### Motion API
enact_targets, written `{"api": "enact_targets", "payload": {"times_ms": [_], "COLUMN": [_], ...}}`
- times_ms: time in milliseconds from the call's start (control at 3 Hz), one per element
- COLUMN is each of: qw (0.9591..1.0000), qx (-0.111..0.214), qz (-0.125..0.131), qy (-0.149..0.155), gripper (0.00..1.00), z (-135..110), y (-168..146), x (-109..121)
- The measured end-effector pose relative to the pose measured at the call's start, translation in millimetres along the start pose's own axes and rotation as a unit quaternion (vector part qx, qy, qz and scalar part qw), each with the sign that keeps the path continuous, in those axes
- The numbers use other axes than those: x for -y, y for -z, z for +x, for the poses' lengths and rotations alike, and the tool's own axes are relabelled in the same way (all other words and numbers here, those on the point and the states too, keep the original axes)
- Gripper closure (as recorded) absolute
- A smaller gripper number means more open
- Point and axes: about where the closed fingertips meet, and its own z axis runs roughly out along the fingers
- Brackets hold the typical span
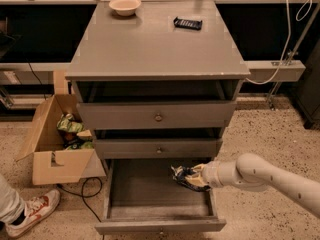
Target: Place blue chip bag into bottom drawer
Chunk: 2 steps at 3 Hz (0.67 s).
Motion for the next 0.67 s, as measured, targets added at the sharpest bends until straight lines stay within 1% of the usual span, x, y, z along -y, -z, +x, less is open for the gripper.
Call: {"api": "enact_targets", "payload": {"times_ms": [333, 667], "qw": [0.9997, 0.999], "qx": [0.002, -0.006], "qz": [0.024, 0.043], "qy": [-0.009, -0.014], "gripper": [1.0, 1.0], "z": [40.0, 67.6], "y": [-29.6, -60.5], "x": [17.4, 35.3]}}
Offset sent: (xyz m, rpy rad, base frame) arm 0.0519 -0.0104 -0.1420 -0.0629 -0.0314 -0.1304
